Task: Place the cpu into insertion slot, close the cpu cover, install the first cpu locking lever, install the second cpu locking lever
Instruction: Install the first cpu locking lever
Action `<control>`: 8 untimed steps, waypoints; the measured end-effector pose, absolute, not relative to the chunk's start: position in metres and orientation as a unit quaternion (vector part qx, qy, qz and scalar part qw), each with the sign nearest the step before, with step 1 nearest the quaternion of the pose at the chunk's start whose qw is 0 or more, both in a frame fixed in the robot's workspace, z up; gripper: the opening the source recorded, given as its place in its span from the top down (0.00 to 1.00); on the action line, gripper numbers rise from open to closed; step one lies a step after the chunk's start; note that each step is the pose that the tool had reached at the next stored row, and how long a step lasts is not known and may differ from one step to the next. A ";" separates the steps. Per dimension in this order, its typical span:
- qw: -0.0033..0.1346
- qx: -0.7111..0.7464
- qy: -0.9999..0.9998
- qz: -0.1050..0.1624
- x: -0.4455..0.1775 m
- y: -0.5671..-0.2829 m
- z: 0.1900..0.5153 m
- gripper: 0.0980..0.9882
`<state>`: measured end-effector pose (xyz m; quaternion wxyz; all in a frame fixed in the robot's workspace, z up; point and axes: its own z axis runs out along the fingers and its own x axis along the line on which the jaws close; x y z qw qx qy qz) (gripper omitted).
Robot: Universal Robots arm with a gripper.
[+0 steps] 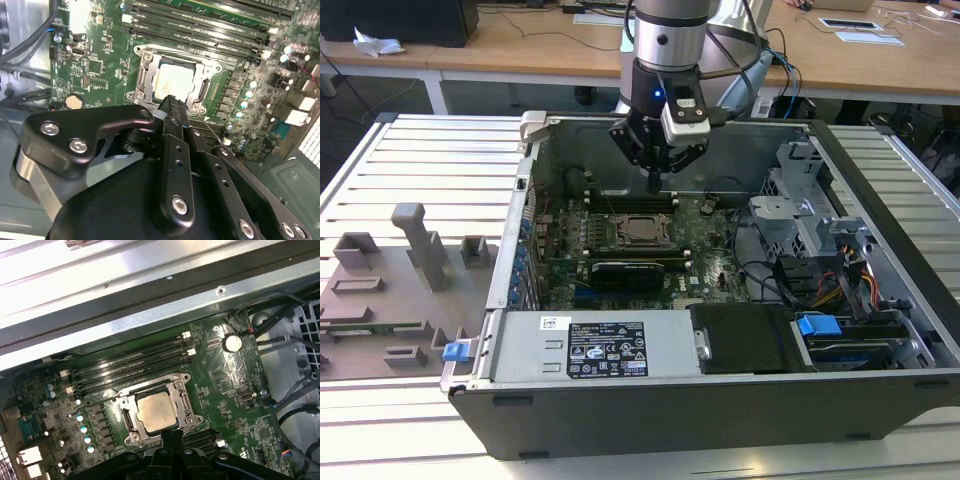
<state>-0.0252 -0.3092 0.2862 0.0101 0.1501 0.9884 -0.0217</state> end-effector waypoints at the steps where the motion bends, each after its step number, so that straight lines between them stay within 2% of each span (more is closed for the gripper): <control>1: 0.010 0.136 0.990 -0.022 -0.025 -0.309 0.286 0.99; 8: 0.012 0.077 0.997 -0.021 -0.025 -0.309 0.286 0.99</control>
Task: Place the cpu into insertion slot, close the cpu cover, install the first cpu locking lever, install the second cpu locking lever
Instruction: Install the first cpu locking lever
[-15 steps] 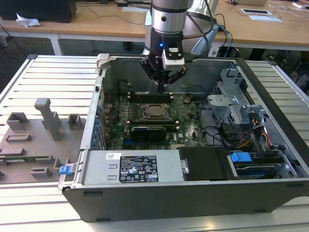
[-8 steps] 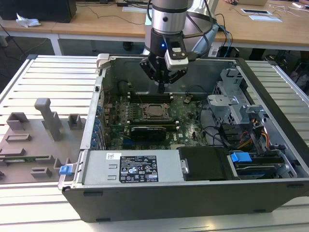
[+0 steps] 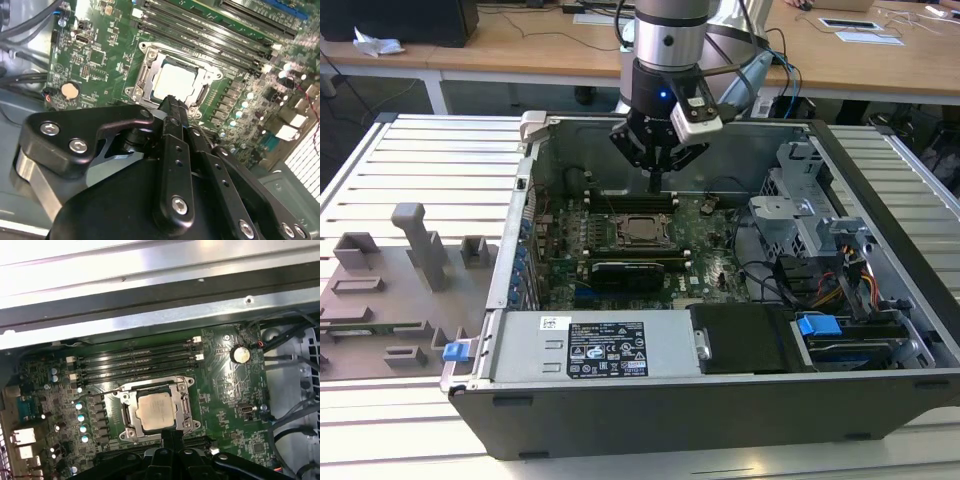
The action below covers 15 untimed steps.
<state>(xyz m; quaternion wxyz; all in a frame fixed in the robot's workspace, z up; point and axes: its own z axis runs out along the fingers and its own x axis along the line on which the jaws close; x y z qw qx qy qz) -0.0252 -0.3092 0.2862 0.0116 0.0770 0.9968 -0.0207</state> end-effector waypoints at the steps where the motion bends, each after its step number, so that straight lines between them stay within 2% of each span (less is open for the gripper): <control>1: 0.012 0.071 0.997 -0.020 -0.025 -0.309 0.286 0.99; 8: 0.011 0.037 0.999 -0.006 -0.025 -0.309 0.286 0.99; 15: 0.012 -0.033 0.999 -0.005 -0.025 -0.309 0.286 0.99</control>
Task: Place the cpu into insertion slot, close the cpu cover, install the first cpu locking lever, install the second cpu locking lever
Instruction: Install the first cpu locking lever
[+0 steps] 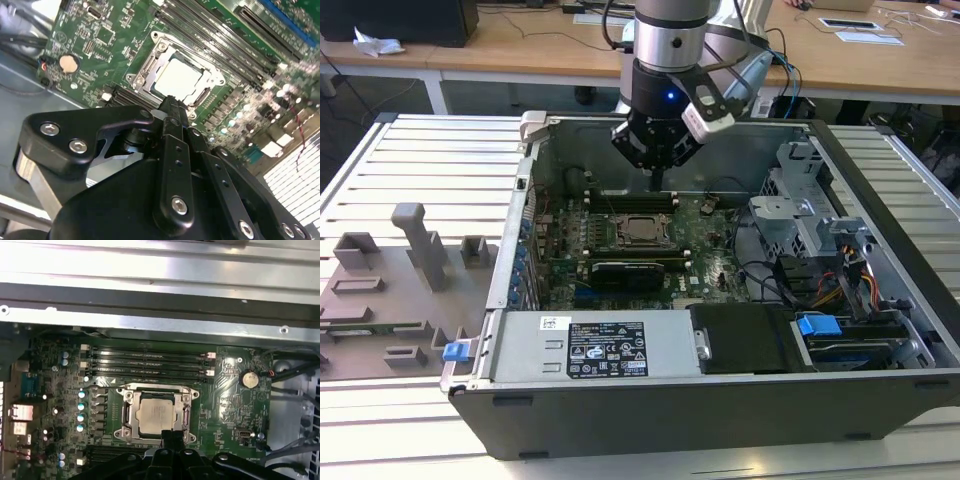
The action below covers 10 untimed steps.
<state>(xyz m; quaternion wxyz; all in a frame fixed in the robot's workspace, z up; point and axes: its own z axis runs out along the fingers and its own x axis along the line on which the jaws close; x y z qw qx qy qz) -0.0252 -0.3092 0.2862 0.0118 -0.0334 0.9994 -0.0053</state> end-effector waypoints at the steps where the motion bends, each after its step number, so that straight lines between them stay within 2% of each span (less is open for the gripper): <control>1: 0.012 -0.045 0.999 -0.005 -0.025 -0.309 0.286 0.99; 10: 0.012 -0.071 0.997 -0.005 -0.025 -0.309 0.286 0.99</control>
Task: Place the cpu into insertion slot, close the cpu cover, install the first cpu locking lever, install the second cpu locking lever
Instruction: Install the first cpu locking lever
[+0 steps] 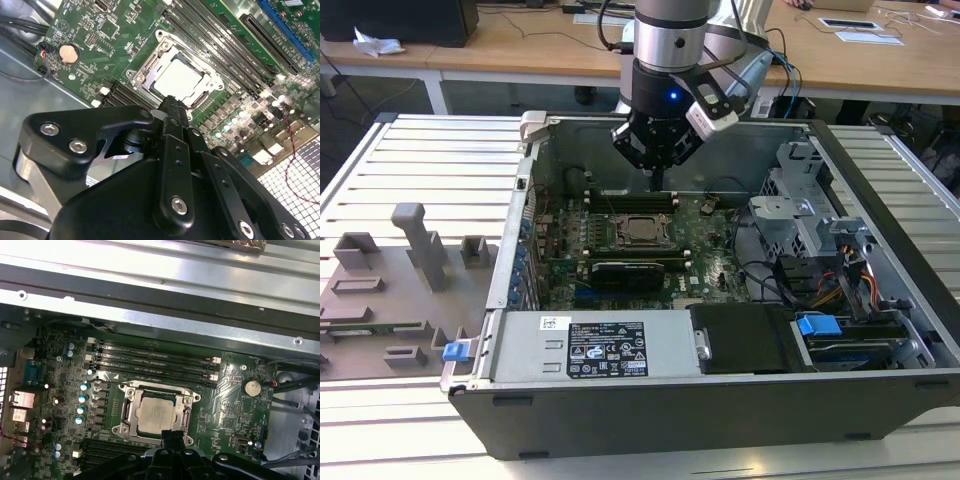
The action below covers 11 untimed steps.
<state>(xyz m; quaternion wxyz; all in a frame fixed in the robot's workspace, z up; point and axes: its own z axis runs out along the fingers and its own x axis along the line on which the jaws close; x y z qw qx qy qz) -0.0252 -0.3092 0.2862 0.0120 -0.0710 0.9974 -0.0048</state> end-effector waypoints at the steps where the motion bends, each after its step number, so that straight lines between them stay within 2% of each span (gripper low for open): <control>1: 0.012 -0.071 0.997 -0.005 -0.025 -0.309 0.286 0.99; 11: 0.013 -0.071 0.997 -0.005 -0.052 -0.309 0.286 0.99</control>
